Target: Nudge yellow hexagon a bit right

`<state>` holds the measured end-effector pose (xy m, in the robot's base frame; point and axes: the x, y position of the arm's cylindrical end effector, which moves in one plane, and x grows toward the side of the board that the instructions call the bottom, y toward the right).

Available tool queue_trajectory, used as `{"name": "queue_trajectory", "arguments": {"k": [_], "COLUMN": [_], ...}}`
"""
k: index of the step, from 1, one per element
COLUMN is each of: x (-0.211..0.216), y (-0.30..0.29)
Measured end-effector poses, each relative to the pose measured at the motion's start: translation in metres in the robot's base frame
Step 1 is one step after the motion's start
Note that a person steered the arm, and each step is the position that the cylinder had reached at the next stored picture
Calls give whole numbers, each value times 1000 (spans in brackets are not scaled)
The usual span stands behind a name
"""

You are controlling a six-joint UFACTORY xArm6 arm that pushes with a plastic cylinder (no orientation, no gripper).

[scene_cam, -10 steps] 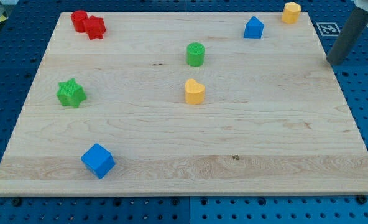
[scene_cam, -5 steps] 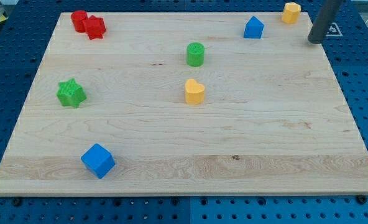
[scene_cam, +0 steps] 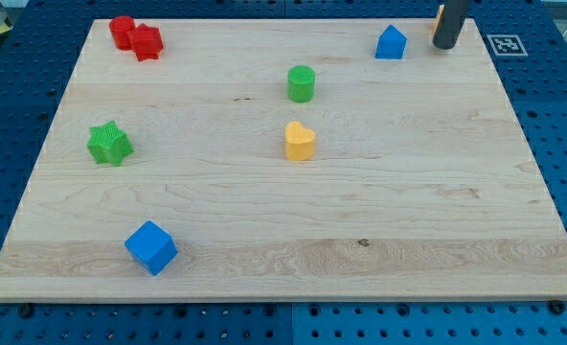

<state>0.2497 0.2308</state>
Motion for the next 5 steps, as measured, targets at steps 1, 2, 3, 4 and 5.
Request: {"name": "queue_trajectory", "arguments": {"k": [1, 2, 3, 4, 5], "x": [-15, -21, -26, -43, -54], "y": [-6, -21, -25, -26, -29]}}
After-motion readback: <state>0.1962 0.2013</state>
